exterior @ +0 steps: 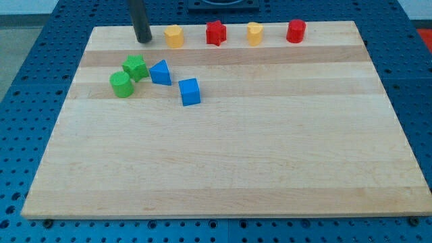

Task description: Touch the red star

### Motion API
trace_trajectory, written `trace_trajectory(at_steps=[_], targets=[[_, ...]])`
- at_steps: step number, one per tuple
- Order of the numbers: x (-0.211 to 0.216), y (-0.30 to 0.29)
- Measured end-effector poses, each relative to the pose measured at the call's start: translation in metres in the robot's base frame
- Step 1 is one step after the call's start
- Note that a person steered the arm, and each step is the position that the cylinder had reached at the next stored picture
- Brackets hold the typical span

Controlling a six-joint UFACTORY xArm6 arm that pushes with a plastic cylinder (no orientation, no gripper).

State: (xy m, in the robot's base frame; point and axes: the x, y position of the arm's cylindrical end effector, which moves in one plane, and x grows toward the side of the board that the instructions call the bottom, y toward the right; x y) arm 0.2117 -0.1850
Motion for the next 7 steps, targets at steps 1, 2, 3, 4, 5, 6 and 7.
trace_trajectory(at_steps=[1,2,3,4,5,6,7], targets=[[-0.02,0.011],[-0.019,0.048],[-0.019,0.091],[-0.02,0.101],[-0.02,0.103],[-0.02,0.129],[-0.02,0.129]])
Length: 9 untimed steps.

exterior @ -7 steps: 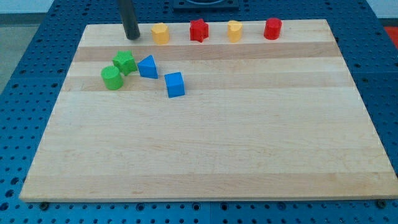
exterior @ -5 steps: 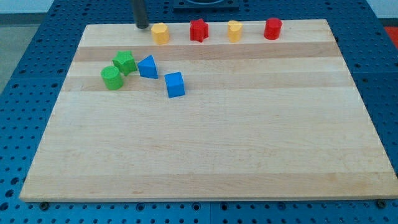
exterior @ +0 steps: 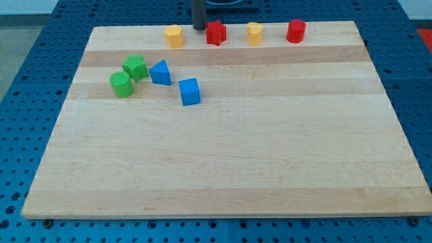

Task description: Touch the red star

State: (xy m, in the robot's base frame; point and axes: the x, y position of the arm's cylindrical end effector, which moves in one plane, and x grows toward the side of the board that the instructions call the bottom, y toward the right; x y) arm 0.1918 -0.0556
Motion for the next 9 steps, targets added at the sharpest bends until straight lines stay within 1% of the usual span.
trace_trajectory(at_steps=[3,7,9], targets=[[0.001,0.032],[0.001,0.032],[0.001,0.022]])
